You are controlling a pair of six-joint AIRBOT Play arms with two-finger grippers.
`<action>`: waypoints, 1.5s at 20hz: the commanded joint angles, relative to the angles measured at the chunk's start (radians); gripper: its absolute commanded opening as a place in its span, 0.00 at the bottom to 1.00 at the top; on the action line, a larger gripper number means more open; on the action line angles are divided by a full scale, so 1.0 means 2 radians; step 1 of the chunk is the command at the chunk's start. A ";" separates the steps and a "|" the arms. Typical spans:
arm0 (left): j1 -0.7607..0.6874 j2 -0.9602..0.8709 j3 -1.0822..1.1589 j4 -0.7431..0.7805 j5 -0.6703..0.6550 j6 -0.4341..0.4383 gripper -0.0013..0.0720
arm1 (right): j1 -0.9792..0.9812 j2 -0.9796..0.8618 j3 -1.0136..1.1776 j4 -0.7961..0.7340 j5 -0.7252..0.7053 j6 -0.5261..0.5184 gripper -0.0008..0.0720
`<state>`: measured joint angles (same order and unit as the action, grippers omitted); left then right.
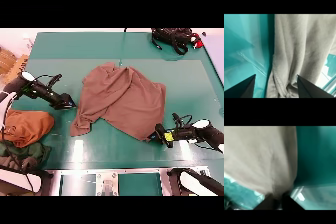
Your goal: Fold the shirts.
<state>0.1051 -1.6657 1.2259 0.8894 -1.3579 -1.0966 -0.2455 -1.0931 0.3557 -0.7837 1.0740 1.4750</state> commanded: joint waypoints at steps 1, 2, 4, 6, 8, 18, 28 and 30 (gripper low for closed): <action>0.000 0.000 -0.001 -0.004 -0.009 0.000 0.81 | -0.002 0.003 0.037 -0.012 -0.004 -0.021 0.03; 0.000 0.000 -0.001 -0.004 -0.014 -0.002 0.81 | -0.030 0.003 0.074 -0.052 0.015 -0.009 0.03; 0.000 0.000 -0.001 -0.004 -0.018 -0.010 0.81 | -0.090 0.003 0.143 -0.136 0.037 0.032 0.03; -0.005 0.000 -0.008 -0.005 -0.013 -0.014 0.81 | -0.134 0.003 0.183 -0.177 0.042 0.041 0.03; -0.021 0.000 -0.035 -0.008 0.011 -0.014 0.81 | -0.147 0.000 0.185 -0.182 0.042 0.040 0.03; -0.135 0.000 -0.113 -0.112 0.064 0.031 0.05 | -0.140 -0.063 0.185 -0.198 0.041 0.031 0.03; -0.035 0.181 0.113 -0.045 -0.050 -0.029 0.05 | -0.140 0.024 0.414 -0.123 0.106 0.029 0.03; -0.034 0.235 0.207 -0.045 -0.048 -0.040 0.05 | -0.140 0.076 0.506 -0.122 0.104 0.029 0.03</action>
<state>0.0113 -1.3338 1.4319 0.7944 -1.4338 -1.1381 -0.5251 -1.0512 1.1564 -1.0618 1.2671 1.5337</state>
